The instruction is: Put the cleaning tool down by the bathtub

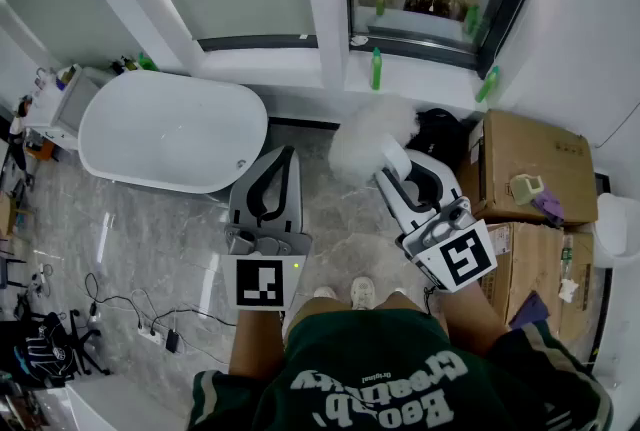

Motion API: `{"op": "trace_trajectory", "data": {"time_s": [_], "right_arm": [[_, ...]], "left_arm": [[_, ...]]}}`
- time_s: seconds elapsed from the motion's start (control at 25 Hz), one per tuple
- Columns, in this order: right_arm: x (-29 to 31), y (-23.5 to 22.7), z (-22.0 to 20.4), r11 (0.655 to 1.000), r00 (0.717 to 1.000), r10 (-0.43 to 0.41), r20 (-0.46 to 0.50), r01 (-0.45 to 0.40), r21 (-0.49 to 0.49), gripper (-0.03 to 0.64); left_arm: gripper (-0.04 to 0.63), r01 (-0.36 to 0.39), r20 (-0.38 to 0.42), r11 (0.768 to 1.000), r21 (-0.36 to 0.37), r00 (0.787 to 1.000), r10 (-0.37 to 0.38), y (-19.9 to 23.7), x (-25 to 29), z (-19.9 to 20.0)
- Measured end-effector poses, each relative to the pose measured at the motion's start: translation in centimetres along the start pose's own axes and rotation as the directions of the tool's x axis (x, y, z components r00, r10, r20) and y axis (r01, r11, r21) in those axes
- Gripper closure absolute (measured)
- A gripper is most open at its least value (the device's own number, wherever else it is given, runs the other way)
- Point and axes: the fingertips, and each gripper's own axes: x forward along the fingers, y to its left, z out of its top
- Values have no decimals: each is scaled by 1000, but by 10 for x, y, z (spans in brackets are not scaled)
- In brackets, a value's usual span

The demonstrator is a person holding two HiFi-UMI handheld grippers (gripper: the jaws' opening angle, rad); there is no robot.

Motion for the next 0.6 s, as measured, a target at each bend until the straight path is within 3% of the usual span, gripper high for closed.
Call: {"op": "trace_trajectory", "data": {"time_s": [0.6], "right_arm": [[2,-8,-2,1000,1000,16,2,-16,14,525]], "left_arm": [[586,22,9,1000,19,1000,-22,-5,10,1]]}}
